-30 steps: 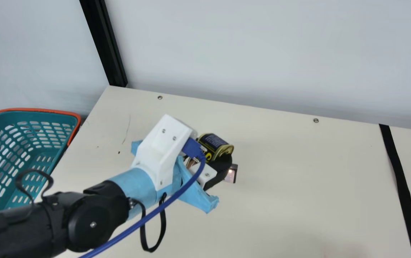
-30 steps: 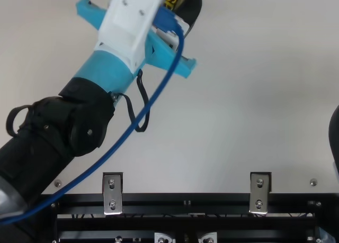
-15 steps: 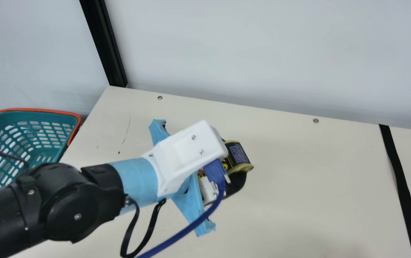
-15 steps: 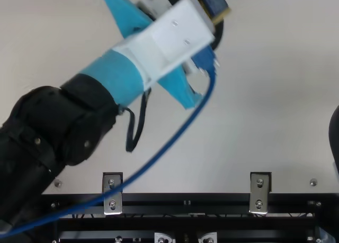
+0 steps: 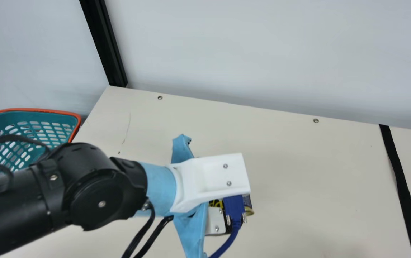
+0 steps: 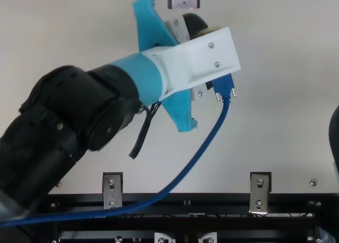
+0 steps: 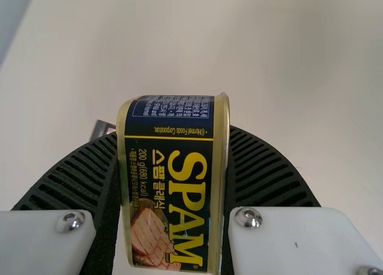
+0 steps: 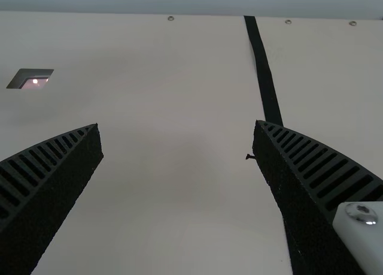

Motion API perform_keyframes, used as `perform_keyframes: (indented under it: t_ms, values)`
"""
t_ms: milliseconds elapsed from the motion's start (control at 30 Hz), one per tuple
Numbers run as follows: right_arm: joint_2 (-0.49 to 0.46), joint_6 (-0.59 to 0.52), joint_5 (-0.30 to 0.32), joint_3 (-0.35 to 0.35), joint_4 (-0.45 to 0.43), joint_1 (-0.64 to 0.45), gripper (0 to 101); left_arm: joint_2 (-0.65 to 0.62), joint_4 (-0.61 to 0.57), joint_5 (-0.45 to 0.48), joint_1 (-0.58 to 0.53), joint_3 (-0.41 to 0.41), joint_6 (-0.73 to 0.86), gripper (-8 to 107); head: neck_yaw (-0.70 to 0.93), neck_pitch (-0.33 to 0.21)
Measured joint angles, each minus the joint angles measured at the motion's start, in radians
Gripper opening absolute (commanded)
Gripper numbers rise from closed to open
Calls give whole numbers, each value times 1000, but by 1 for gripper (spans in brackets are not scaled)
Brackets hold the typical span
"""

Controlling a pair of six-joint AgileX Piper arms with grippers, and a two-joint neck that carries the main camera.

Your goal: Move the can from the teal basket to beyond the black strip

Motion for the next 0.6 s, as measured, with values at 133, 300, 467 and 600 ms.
perform_keyframes:
  t_ms: [133, 300, 467, 600]
  values:
    - [0, 0, 0, 0, 0, 0, 101, 35, -10, 77, 0, -34, 54, 10, 5, 0]
    - [0, 0, 0, 0, 0, 0, 101, 86, -14, 170, -6, -78, 109, 10, 5, 0]
    - [0, 0, 0, 0, 0, 0, 101, 147, -15, 243, -18, -128, 145, 10, 5, 0]
    - [0, 0, 0, 0, 0, 0, 101, 197, -11, 275, -32, -160, 157, 10, 0, 0]
